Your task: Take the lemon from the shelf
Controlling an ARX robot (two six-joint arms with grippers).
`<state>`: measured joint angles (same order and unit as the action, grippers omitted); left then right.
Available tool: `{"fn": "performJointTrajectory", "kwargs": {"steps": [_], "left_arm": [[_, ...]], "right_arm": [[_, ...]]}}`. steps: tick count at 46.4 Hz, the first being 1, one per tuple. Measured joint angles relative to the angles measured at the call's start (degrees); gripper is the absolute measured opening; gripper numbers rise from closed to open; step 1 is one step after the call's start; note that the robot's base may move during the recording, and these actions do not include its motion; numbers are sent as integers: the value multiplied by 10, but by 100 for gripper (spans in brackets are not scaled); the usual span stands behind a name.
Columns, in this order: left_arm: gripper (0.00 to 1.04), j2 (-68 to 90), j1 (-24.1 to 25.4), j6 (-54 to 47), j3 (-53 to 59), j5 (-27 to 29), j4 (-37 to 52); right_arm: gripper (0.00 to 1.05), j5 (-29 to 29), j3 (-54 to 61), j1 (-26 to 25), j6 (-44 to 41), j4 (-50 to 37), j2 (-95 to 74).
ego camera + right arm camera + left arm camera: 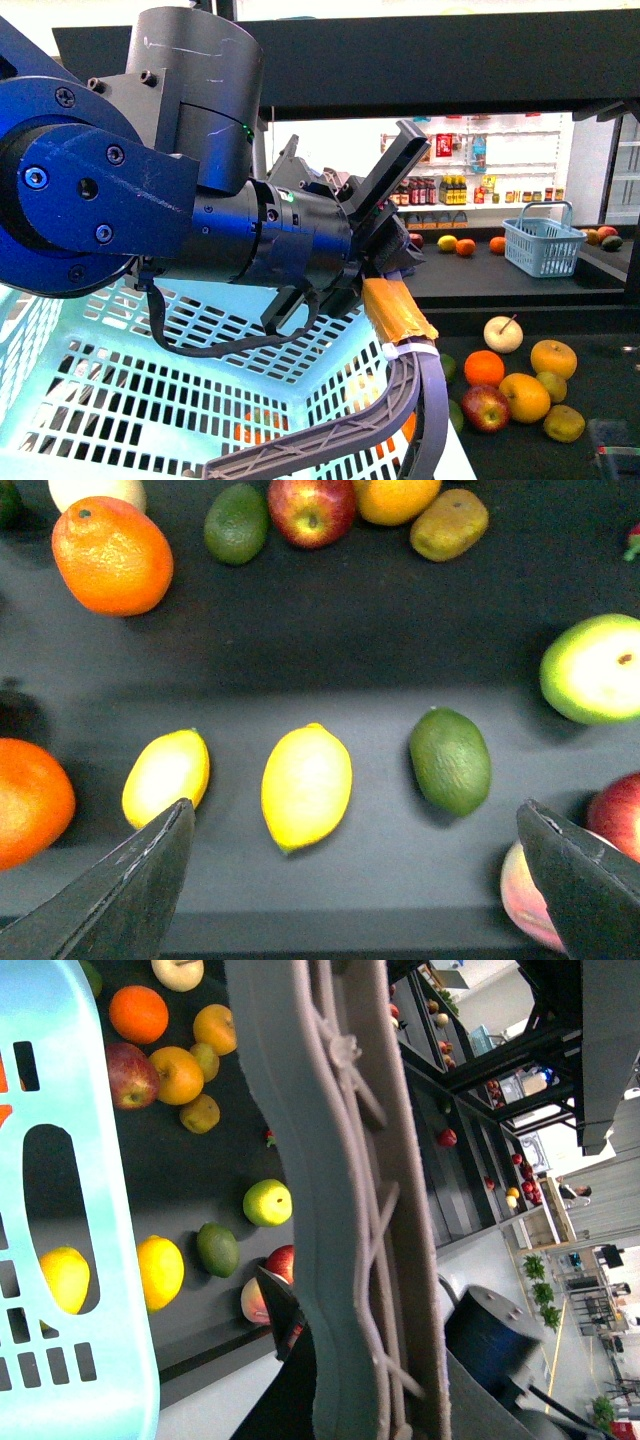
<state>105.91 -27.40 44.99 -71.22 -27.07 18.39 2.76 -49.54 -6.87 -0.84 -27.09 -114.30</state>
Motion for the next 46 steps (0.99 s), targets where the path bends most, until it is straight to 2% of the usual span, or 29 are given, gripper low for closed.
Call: {"fn": "performJointTrajectory", "kwargs": {"steps": [1,2,5,46], "left_arm": [[8,0,0,0,0,0,0],[8,0,0,0,0,0,0],[8,0,0,0,0,1,0],[8,0,0,0,0,1,0]], "right_arm": [[97,-1,-15,2,-2,1,-15],[97,-15,-117,16,-19,26,-137],[97,-22,-135,18,-28,30,-165],[97,-26,-261,26,-46,66,-332]]}}
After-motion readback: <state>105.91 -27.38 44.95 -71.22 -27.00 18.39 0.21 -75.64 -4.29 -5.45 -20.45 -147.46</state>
